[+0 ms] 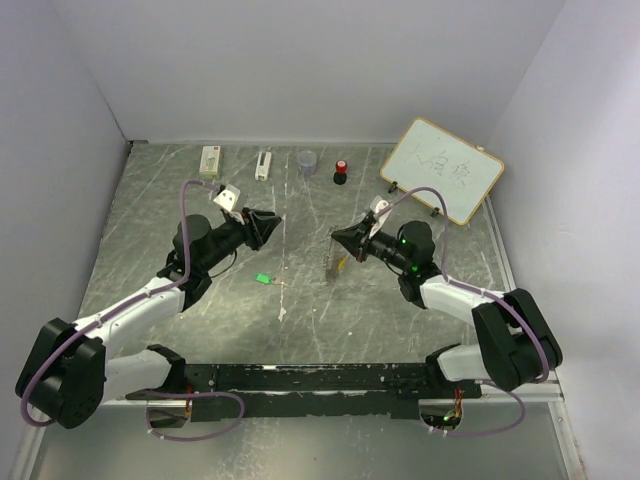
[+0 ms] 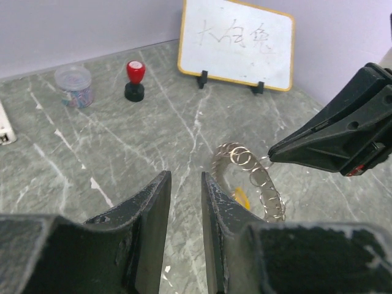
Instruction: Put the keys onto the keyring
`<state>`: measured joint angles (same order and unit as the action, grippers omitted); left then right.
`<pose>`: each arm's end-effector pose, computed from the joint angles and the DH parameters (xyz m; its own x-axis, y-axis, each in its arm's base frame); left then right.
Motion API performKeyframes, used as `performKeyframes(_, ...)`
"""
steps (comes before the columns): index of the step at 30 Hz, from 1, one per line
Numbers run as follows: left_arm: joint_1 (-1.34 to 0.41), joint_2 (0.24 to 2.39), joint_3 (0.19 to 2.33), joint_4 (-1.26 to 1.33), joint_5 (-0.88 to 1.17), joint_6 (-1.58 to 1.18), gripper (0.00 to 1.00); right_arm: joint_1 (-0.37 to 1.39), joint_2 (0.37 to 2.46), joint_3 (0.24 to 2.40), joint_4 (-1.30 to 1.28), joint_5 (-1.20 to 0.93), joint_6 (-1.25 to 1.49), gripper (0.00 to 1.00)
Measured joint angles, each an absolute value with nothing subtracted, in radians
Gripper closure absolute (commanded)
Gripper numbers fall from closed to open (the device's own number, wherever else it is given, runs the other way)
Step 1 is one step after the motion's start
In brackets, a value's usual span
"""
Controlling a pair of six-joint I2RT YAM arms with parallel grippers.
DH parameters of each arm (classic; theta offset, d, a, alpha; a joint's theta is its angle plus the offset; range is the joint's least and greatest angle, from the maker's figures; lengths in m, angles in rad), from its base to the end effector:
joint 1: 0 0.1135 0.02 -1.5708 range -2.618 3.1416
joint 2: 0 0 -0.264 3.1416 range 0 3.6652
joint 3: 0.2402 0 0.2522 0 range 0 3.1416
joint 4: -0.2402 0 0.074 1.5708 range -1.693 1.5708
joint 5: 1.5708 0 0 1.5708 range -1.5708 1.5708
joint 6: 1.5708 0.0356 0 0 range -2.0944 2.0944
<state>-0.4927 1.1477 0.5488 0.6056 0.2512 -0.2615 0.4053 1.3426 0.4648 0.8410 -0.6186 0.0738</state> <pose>0.2216 -0.1290 0.2664 -0.1694 -0.1933 -0.9664 0.6557 0.7100 -0.2569 0.2362 0.1238 0.2167 -0.0967 0.0239 -0.9950 -0.8490 0.5199 0.0950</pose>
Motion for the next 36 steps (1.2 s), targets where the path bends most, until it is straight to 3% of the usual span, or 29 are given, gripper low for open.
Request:
performKeyframes(19, -0.492, 1.17, 0.549, 0.714, 0.525, -0.249, 0.65, 0.405, 1.294, 0.456, 1.042, -0.783, 0.118, 1.0)
performKeyframes(36, -0.492, 1.199, 0.549, 0.785, 0.628, -0.268, 0.66, 0.405, 1.253, 0.456, 1.058, -0.828, 0.146, 1.0)
